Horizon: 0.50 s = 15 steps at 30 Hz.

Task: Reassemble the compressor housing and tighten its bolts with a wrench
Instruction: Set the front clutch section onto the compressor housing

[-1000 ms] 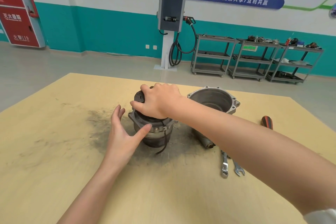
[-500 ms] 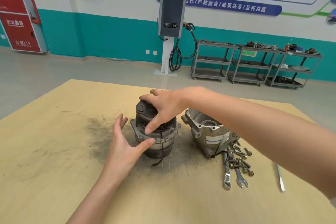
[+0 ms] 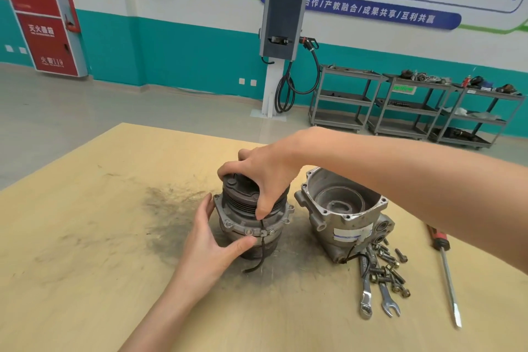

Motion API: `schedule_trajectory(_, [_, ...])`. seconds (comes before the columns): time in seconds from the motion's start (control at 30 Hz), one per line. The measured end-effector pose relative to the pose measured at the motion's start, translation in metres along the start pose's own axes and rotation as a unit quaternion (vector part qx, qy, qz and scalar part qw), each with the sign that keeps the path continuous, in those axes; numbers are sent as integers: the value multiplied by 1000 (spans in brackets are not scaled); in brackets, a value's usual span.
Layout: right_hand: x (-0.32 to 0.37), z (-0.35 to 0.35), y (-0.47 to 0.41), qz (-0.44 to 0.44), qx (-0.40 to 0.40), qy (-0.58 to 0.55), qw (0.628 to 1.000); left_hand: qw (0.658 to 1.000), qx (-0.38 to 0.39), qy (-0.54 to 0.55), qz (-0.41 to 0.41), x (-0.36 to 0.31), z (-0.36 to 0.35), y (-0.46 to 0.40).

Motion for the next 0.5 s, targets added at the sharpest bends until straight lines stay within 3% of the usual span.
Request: schedule_trajectory(0.5, [1, 2, -1, -6, -6, -2, 1000, 998, 22, 62, -16, 8, -11, -25])
Point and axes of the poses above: each hand's wrist, its own y-axis away from the middle knuckle, its own z-axis out of the back of the hand, x = y × z, the point moved 1 cm from there along -y, towards the middle knuckle, and after that the axes turned 12 degrees about x, right-handed, at the moved point
